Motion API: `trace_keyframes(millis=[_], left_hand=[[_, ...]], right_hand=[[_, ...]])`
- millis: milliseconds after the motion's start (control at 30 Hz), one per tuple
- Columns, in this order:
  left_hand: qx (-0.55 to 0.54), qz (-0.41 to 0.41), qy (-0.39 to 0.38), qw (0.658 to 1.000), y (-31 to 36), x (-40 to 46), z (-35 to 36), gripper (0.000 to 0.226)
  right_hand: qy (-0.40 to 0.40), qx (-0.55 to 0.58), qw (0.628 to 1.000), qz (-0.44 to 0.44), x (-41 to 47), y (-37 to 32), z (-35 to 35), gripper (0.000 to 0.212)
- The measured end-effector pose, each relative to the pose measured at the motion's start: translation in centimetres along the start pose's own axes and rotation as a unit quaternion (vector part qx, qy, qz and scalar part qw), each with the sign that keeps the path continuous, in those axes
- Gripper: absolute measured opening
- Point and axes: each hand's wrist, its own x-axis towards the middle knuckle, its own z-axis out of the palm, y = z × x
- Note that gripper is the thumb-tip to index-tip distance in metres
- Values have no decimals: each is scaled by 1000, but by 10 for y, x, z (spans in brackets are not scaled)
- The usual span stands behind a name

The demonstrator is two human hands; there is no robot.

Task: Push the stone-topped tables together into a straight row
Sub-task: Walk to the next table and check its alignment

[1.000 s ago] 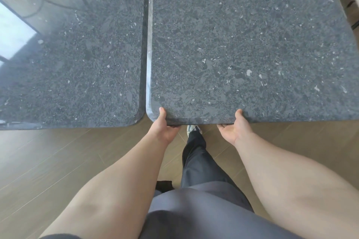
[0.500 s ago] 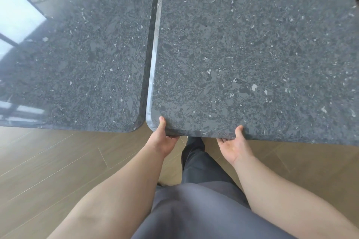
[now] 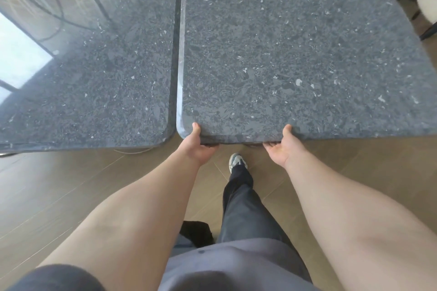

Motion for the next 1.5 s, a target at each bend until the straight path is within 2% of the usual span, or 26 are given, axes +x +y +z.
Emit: trace_keyframes(millis=[200,400,533,667,833,933,1033,1133,1233,1300,1367,1500], left_hand=[[-9,-10,15,1000,1,2,0,40],[-18,-10,28,999,1,-4,1,40],[-27,5,35,999,-1,-5,1,38],[-56,-3,41,998,2,-5,5,42],[-104,-15,58,993,3,-17,10,37],[-83,-15,60,995,8,-30,0,44],[-43,-17,75,996,18,-54,-17,42],[15,19,123,992,24,-76,-40,38],[52,32,183,981,19,-96,-58,29],[37,47,211,976,12,-109,-64,29],[9,70,225,972,1,-119,-63,32],[-56,123,229,964,-26,-137,-42,29]], right_hand=[[20,9,1000,13,-1,-2,3,60],[17,54,995,84,4,-13,-5,55],[33,72,992,99,5,-18,-4,46],[48,54,990,120,6,-22,5,46],[87,10,992,93,-1,-18,23,45],[109,-26,990,85,-15,-14,36,49],[137,-125,977,103,-27,-9,45,40],[106,-238,956,134,-43,3,60,42],[57,-291,938,179,-60,9,77,47],[-8,-332,921,204,-69,5,89,48],[-74,-381,897,212,-74,-5,98,40],[-144,-479,837,221,-62,-39,112,27]])
